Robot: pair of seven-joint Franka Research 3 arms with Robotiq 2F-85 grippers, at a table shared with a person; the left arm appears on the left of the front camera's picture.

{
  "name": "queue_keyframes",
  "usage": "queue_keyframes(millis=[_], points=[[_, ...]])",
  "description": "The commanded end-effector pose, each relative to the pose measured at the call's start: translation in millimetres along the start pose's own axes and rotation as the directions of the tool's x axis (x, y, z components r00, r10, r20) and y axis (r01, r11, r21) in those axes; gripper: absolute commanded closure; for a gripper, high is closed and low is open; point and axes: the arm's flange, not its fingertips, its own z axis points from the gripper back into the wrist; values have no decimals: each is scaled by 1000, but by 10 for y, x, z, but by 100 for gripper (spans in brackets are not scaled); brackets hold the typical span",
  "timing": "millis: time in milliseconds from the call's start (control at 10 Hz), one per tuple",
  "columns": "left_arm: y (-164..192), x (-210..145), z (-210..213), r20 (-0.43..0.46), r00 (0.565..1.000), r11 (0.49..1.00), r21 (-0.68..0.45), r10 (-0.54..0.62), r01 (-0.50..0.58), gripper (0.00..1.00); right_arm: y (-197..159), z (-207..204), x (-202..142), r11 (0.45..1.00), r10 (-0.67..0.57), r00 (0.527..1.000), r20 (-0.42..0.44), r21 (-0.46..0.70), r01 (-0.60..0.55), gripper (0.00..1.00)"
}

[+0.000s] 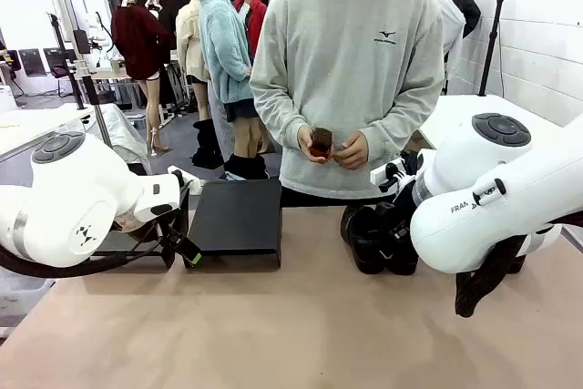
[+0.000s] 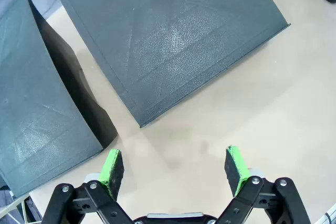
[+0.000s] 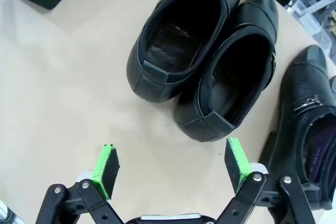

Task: Organize the shoes by placing them on the stand.
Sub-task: Pick up one Shoe and place it in the middle of the table.

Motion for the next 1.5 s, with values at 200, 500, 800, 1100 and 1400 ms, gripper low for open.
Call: queue_keyframes(millis=[200, 500, 800, 1100, 1400], points=[[0, -1, 0, 0, 1000, 1000, 0, 0, 0, 0, 0, 0, 0, 1000, 0, 1000, 0, 0, 0, 0], [0, -1, 0, 0, 1000, 1000, 0, 0, 0, 0, 0, 0, 0, 1000, 0, 1000, 0, 0, 0, 0], [0, -1, 0, 0, 1000, 1000, 0, 0, 0, 0, 0, 0, 0, 1000, 0, 1000, 0, 0, 0, 0], [0, -1, 0, 0, 1000, 1000, 0, 0, 0, 0, 0, 0, 0, 1000, 0, 1000, 0, 0, 0, 0], [0, -1, 0, 0, 1000, 1000, 0, 0, 0, 0, 1, 0, 0, 1000, 1, 1000, 0, 0, -1, 0]])
